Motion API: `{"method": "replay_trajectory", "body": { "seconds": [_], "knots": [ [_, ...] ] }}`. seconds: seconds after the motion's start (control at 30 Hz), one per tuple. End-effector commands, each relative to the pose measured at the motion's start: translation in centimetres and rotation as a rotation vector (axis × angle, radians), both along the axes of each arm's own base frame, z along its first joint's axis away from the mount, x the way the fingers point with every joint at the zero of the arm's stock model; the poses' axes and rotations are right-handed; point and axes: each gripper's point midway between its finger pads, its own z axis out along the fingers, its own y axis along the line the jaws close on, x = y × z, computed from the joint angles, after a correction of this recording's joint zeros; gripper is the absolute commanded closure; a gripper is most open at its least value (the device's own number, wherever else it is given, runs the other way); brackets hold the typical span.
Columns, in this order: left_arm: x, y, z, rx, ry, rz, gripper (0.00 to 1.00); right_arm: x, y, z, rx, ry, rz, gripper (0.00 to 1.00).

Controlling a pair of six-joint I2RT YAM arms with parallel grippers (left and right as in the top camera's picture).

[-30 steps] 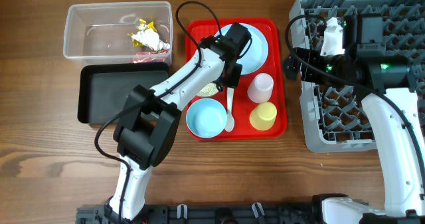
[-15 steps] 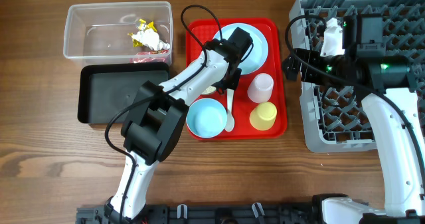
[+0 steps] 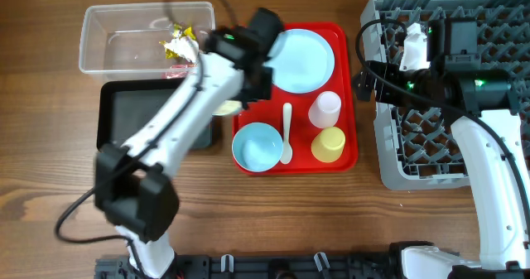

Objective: Sort waste into correct bins and load items into the dishwasher rack
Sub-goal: 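Tip the green bowl over the black tray to pour out rice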

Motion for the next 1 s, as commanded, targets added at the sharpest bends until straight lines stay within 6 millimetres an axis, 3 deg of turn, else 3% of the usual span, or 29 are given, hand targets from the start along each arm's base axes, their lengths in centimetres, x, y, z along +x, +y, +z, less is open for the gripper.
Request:
{"method": "replay_trajectory", "body": {
  "seconds": [0.0, 0.1, 0.2, 0.33, 0.43, 0.57, 0.73, 0.97],
  "knots": [
    [-1.4, 4.5, 1.0, 0.023, 0.079, 0.159, 0.96, 0.4, -0.2, 0.3, -0.011, -0.01, -0.014, 0.0],
    [-2.1, 6.7, -0.7, 0.014, 0.158, 0.206, 0.96, 0.5, -0.2, 0.4, -0.011, -0.014, -0.014, 0.0],
    [-3.0, 6.8, -3.2, -0.136, 0.261, 0.14, 0.96, 0.5, -0.2, 0.4, -0.012, -0.012, -0.013, 0.0],
    [-3.2, 9.2, -4.2, -0.365, 0.32, 0.104, 0.96, 0.4, -0.3, 0.3, -0.013, -0.008, -0.012, 0.0],
    [-2.0, 10.6, -1.8, -0.672, 0.232, 0.009, 0.96, 0.3, -0.3, 0.3, -0.012, -0.006, -0.012, 0.0],
    [-2.0, 13.9, -1.0, -0.75, 0.177, 0.028, 0.96, 0.3, -0.2, 0.3, -0.011, -0.004, -0.014, 0.0],
    [-1.1, 15.5, 1.6, -0.954, 0.044, 0.035, 0.96, 0.2, -0.2, 0.2, 0.003, 0.01, -0.034, 0.0],
    [-0.4, 14.2, 5.6, -1.195, -0.063, 0.011, 0.96, 0.2, -0.2, 0.2, 0.002, 0.01, -0.034, 0.0]
  ]
}}
